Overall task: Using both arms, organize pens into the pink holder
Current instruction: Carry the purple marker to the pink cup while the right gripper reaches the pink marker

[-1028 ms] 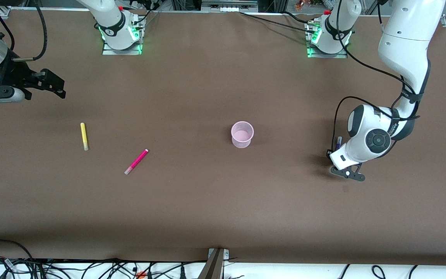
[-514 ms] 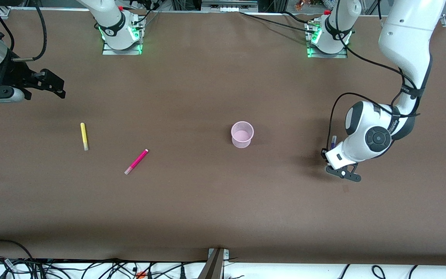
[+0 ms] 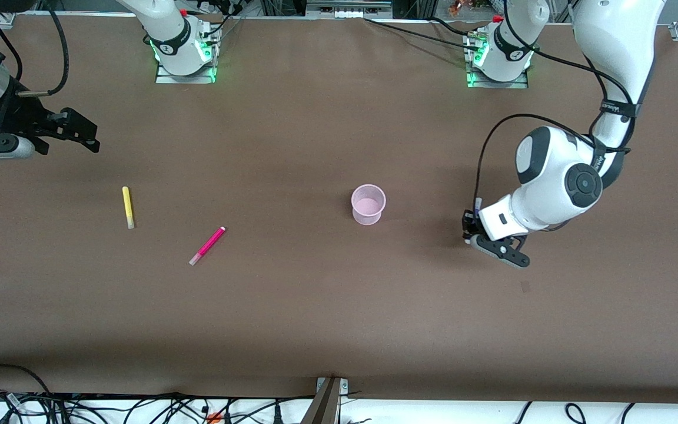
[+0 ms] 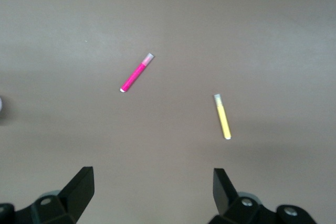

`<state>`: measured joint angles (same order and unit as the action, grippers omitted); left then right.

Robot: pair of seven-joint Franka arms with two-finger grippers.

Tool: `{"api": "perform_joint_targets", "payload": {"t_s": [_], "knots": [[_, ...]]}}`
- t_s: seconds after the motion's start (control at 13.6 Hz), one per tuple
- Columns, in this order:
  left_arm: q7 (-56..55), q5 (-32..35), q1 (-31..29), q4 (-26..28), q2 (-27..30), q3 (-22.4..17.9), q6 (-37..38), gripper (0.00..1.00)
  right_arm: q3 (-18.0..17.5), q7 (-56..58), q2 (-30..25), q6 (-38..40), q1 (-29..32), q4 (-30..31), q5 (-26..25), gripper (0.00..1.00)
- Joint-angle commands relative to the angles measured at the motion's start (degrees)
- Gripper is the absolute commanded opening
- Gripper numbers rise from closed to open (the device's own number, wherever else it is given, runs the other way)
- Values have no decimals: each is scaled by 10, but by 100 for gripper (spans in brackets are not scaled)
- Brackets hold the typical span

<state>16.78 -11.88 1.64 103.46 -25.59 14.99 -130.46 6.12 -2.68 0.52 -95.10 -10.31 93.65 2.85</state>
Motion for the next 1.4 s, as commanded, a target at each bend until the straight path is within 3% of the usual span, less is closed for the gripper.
{"api": "perform_joint_targets", "payload": {"t_s": [0.0,0.07,0.29,0.51,0.73,0.88,1.03,1.32], "knots": [[33,-29,-7,-4,10,56,14,0,2,3,31,2,9,-17,15,100],[33,-30,-1,-5,10,66,15,0,2,4,40,-1,5,-17,12,100],[33,-32,-1,-35,-3,159,16,0,-1,3,97,-12,-1,-19,-38,100],[34,-32,-7,-69,-3,224,15,0,-2,-5,124,-29,-4,-14,-33,100],[143,-55,-26,-82,-6,256,-5,0,-4,-35,167,-105,-8,7,2,100],[260,-102,-23,-74,-23,256,-64,0,-5,-91,192,-125,-15,9,21,100],[382,-136,-21,-78,-64,257,-73,0,-5,-140,214,-138,-24,9,33,100],[593,-159,-23,-78,-87,257,-84,0,-5,-212,274,-193,-30,8,81,100]]}}
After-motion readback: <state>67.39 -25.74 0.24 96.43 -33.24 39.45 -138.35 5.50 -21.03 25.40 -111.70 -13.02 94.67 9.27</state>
